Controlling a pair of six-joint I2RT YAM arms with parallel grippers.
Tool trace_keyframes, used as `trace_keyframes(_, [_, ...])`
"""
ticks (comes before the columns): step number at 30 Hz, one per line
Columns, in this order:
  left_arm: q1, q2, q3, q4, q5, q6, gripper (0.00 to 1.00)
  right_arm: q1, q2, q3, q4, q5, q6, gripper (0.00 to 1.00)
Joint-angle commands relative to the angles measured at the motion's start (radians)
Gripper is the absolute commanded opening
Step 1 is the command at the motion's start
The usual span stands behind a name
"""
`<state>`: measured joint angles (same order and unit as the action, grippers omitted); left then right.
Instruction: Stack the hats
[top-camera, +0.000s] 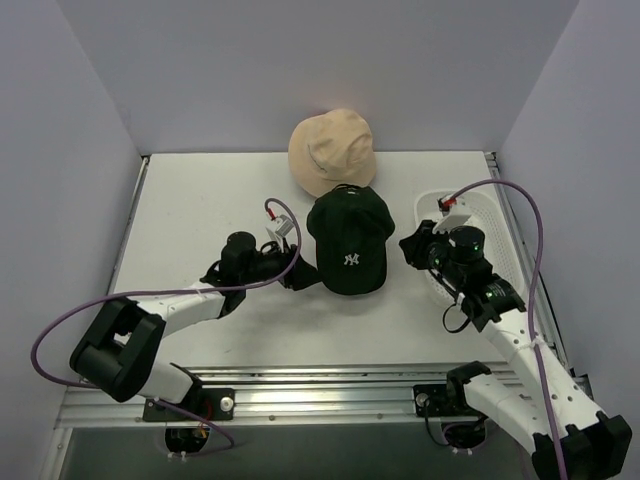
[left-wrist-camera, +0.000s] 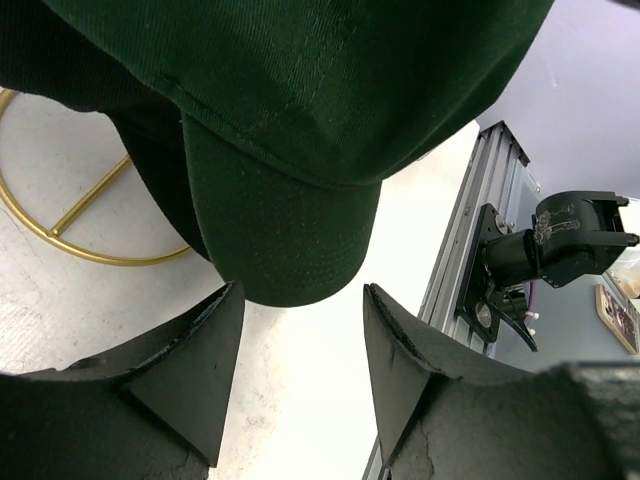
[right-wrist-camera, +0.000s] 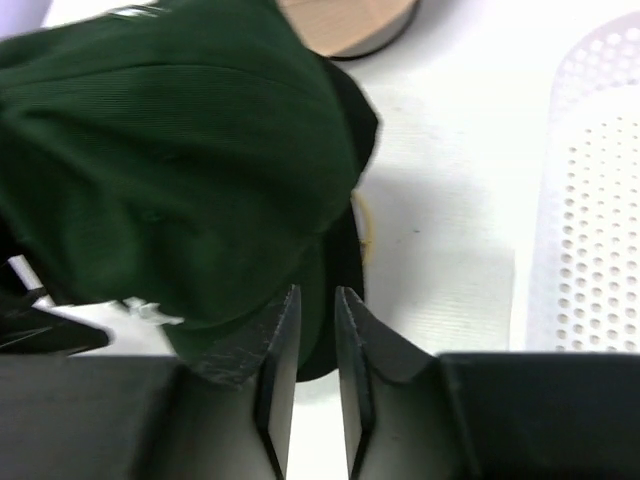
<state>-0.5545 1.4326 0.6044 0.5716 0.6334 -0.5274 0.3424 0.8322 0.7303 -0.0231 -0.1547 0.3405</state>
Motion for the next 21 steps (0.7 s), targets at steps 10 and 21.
trace_keyframes(10, [-0.010, 0.029, 0.043, 0.068, -0.009, 0.013, 0.58, -0.056, 0.191, -0.058, 0.163, 0.115, 0.014, 0.02])
trace_keyframes(21, [-0.028, 0.058, 0.055, 0.083, -0.034, 0.021, 0.56, -0.062, 0.366, -0.091, 0.327, 0.073, 0.037, 0.00])
